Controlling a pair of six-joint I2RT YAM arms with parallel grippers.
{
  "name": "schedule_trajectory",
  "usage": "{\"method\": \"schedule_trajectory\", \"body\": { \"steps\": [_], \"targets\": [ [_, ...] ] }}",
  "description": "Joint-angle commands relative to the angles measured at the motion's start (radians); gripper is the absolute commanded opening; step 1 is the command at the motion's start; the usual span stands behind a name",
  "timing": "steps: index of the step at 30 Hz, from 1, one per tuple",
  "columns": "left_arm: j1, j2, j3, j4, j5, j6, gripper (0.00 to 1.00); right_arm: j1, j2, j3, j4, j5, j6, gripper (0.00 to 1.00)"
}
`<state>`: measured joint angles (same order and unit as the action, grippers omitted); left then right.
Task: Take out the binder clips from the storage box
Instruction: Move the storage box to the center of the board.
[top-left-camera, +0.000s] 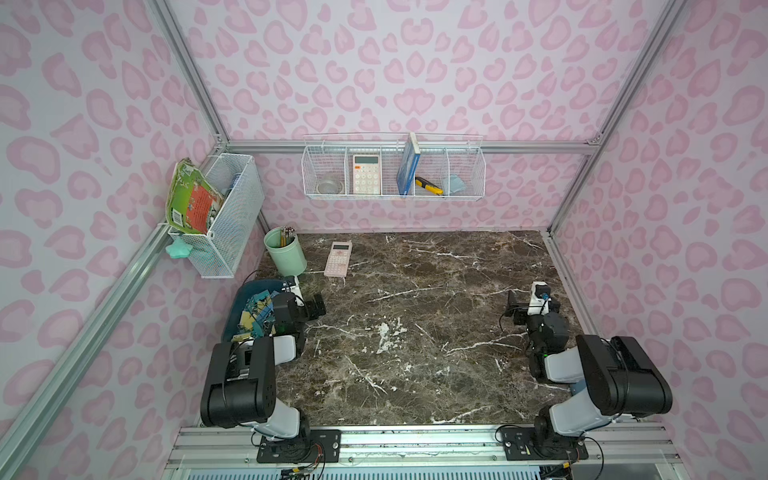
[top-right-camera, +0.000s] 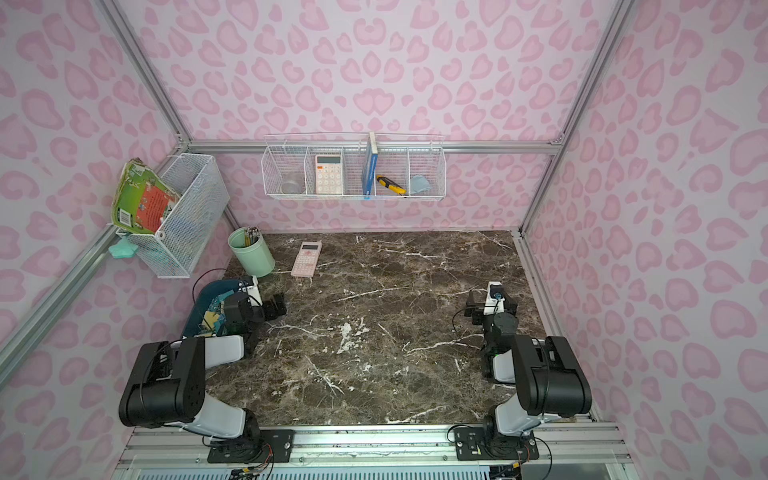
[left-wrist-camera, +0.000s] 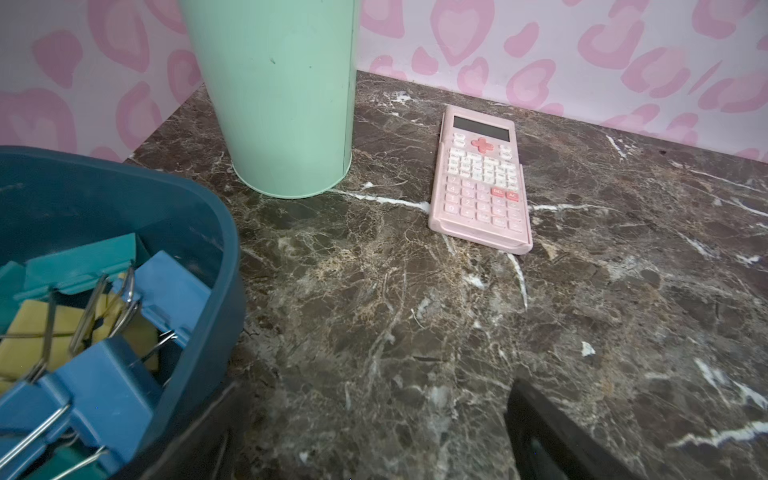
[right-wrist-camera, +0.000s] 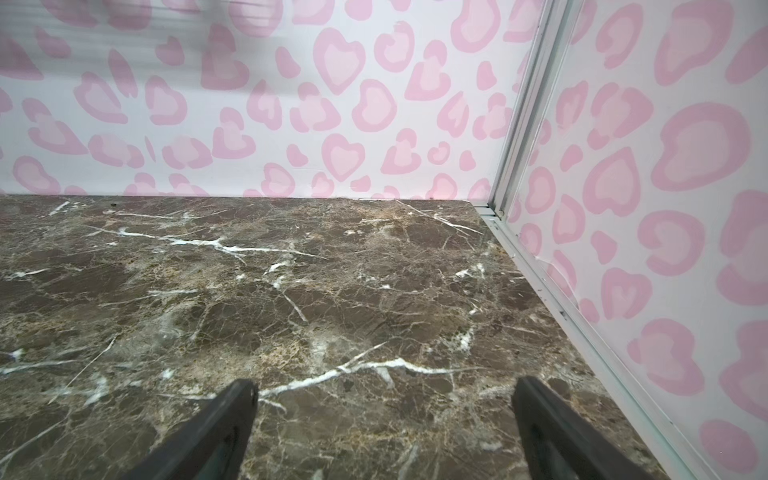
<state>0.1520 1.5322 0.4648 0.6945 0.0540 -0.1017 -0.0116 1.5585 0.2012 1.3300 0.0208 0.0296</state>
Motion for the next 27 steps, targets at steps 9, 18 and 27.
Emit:
{"method": "schedule_trajectory", "body": {
  "steps": [9,18,27],
  "targets": [
    [0.001,0.002,0.0,0.011,0.004,0.0,1.0,0.001,0.001,-0.001,0.029,0.006,0.003,1.0],
    [0.001,0.002,0.003,0.01,0.004,-0.001,1.0,0.001,0.001,-0.002,0.029,0.007,0.003,1.0],
    [0.0,-0.066,0.239,-0.435,-0.069,-0.021,1.0,0.066,-0.163,0.068,-0.209,0.13,-0.035,1.0]
  ]
}}
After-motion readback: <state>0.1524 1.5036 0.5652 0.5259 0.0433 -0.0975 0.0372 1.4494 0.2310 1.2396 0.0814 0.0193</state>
